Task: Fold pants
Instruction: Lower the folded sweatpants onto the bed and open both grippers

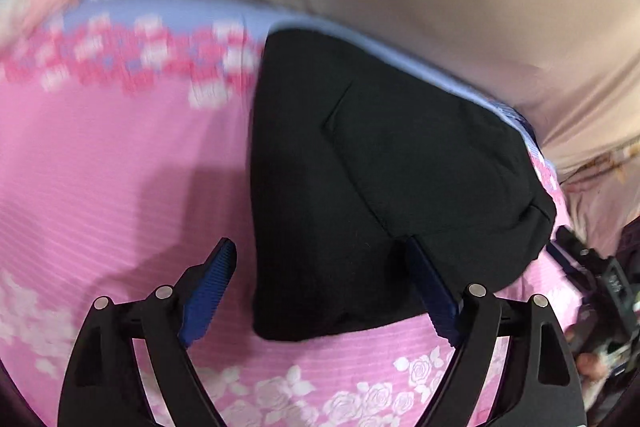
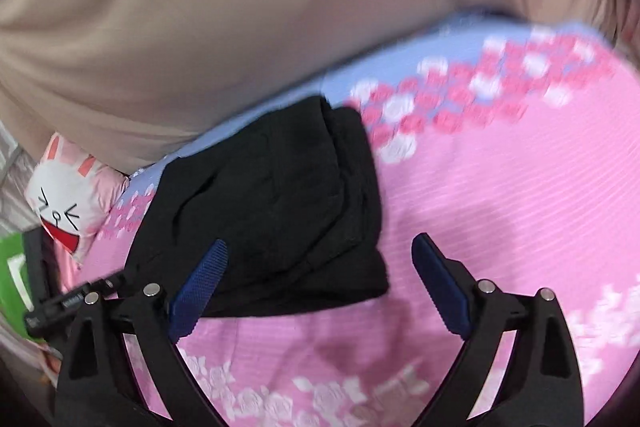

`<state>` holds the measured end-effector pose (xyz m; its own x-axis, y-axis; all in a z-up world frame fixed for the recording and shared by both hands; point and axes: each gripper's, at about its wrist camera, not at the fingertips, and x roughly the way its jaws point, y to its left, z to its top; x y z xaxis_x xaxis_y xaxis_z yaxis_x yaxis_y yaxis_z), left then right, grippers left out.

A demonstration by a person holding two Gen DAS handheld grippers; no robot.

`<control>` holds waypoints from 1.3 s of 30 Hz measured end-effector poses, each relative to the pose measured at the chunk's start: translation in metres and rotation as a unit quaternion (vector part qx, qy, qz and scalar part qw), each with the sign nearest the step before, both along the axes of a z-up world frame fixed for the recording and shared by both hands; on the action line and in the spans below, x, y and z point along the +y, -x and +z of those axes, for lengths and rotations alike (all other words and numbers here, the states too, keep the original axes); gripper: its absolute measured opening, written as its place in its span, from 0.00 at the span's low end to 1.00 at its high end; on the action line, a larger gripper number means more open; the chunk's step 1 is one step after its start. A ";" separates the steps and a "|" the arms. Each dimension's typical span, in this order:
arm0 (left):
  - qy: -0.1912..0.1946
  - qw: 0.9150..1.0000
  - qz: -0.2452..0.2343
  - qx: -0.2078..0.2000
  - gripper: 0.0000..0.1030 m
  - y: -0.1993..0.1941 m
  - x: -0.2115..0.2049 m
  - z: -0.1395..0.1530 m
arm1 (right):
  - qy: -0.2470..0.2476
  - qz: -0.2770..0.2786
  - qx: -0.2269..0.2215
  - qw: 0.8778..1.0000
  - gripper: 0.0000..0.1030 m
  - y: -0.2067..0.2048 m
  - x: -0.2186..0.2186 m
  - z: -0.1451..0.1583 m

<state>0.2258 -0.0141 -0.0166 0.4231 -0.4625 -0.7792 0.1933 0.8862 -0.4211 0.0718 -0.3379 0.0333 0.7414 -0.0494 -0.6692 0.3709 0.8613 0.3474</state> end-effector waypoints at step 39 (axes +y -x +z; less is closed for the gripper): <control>-0.147 0.977 0.032 -0.150 0.72 0.035 -0.010 0.017 | 0.152 -0.030 -0.012 0.988 0.58 0.043 0.058 0.008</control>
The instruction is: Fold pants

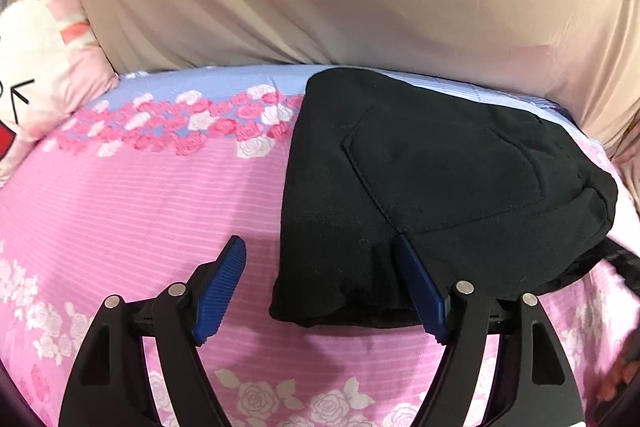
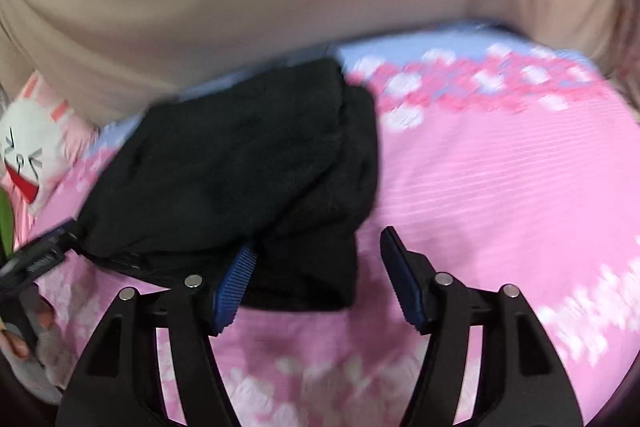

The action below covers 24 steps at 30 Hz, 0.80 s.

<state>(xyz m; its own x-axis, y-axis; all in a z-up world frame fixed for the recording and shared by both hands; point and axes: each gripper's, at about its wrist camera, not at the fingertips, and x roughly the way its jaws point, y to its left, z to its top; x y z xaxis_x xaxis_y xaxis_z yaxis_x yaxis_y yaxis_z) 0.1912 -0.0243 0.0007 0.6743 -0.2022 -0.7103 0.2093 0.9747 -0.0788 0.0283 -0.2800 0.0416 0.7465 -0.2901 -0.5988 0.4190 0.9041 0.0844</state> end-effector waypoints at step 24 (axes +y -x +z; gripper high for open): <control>-0.017 0.998 0.019 -0.054 0.84 0.059 0.001 0.005 | 0.042 -0.024 0.007 0.999 0.86 0.047 0.070 -0.019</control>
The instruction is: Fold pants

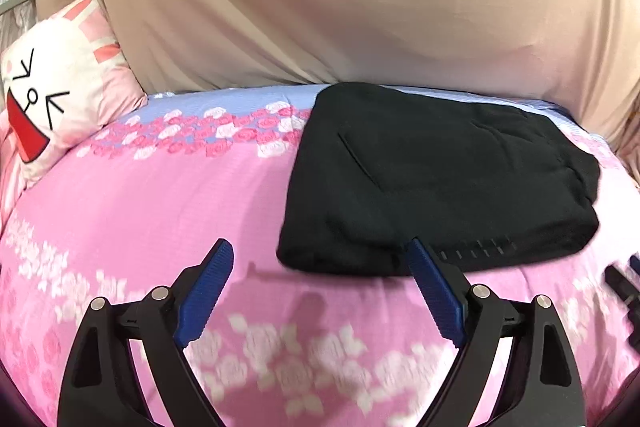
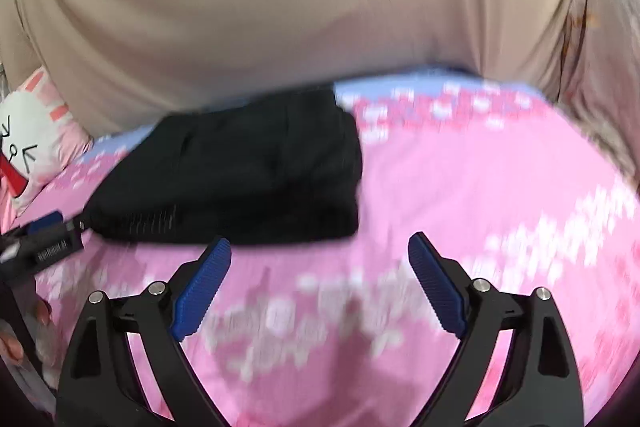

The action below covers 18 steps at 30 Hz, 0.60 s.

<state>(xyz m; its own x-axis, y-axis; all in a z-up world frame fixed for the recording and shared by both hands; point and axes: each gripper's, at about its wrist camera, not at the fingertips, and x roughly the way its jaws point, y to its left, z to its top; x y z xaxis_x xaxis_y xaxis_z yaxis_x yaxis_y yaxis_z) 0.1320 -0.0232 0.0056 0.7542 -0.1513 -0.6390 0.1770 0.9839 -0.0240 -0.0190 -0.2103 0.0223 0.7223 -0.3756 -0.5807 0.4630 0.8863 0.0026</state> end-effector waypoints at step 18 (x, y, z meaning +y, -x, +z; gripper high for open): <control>0.021 0.999 0.021 -0.019 0.89 0.058 0.008 -0.003 | 0.025 -0.023 -0.009 0.999 0.95 0.022 0.024 -0.001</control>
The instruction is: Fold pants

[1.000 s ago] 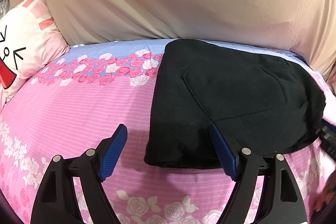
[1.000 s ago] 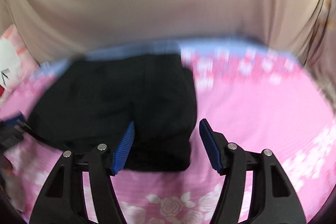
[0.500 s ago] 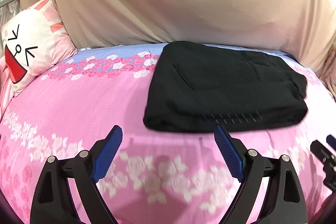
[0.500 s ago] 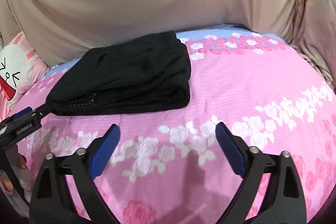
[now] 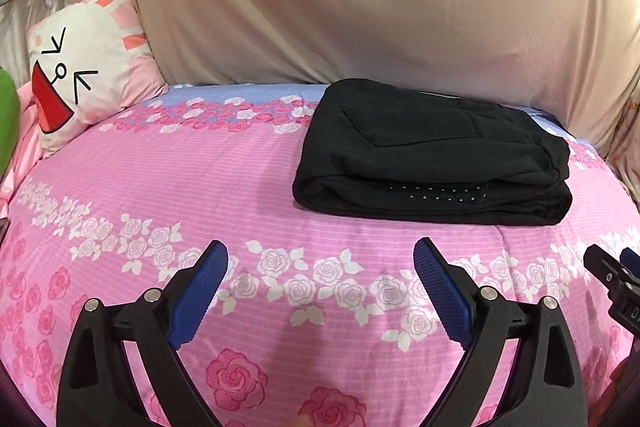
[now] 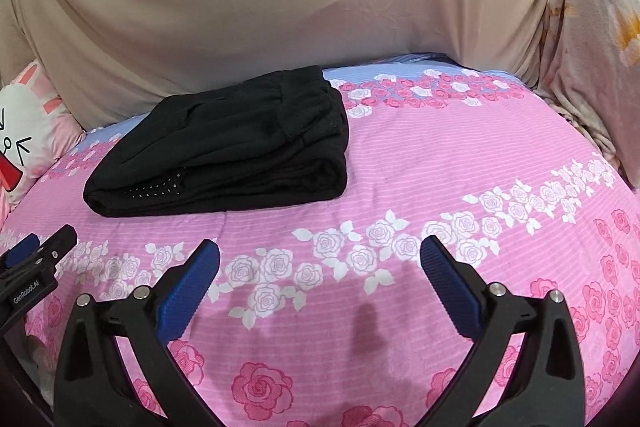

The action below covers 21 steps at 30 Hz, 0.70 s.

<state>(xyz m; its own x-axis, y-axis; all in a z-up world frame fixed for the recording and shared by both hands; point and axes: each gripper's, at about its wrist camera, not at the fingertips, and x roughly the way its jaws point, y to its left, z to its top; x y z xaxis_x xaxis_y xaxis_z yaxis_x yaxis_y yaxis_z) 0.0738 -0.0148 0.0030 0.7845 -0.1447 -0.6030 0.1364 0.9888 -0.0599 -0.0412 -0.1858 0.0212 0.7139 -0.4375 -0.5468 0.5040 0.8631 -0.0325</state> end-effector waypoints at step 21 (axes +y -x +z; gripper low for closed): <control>-0.001 1.000 -0.001 0.000 0.89 0.001 0.000 0.002 | 0.007 0.003 0.001 1.000 0.95 -0.001 0.008 -0.001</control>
